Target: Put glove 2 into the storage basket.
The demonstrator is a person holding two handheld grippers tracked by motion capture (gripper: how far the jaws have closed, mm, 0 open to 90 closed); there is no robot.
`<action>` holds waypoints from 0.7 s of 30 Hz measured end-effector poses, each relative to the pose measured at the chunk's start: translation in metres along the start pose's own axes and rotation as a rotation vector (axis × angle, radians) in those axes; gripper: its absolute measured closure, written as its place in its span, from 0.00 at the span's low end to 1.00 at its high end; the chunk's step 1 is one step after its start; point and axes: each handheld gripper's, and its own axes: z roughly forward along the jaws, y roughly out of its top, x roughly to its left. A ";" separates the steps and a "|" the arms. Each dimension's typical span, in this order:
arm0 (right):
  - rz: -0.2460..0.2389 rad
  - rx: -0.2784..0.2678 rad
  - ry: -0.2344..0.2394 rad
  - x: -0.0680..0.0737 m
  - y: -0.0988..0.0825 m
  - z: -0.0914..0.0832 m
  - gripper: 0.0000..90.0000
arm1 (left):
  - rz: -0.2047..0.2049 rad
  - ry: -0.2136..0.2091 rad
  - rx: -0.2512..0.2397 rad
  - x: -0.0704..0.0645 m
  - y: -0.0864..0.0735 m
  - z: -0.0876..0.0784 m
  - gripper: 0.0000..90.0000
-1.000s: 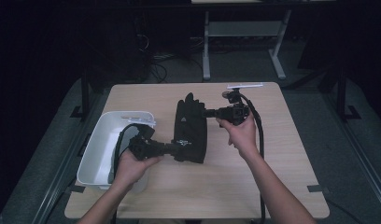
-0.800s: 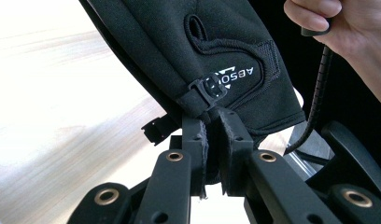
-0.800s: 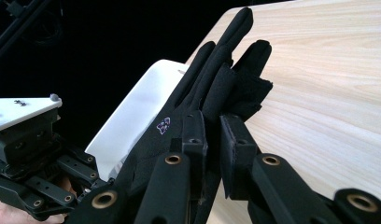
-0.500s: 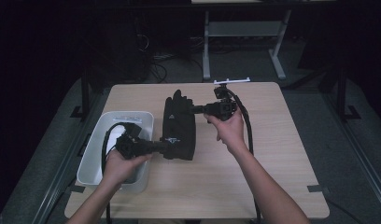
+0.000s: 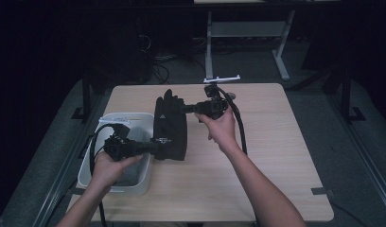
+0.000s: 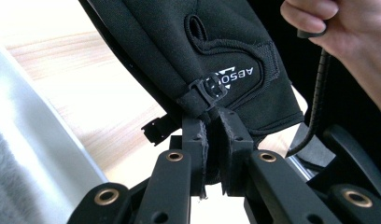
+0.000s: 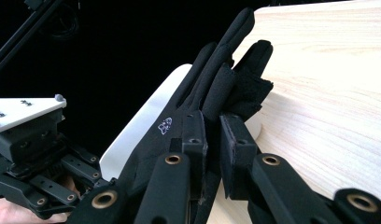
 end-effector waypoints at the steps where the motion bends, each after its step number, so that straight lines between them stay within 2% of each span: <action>1: 0.000 0.001 0.002 0.001 0.000 0.002 0.90 | 0.001 0.000 -0.002 0.001 0.000 -0.001 0.92; 21: -0.023 0.021 0.032 0.022 0.013 0.036 0.90 | -0.020 0.046 -0.028 0.013 -0.008 -0.037 0.92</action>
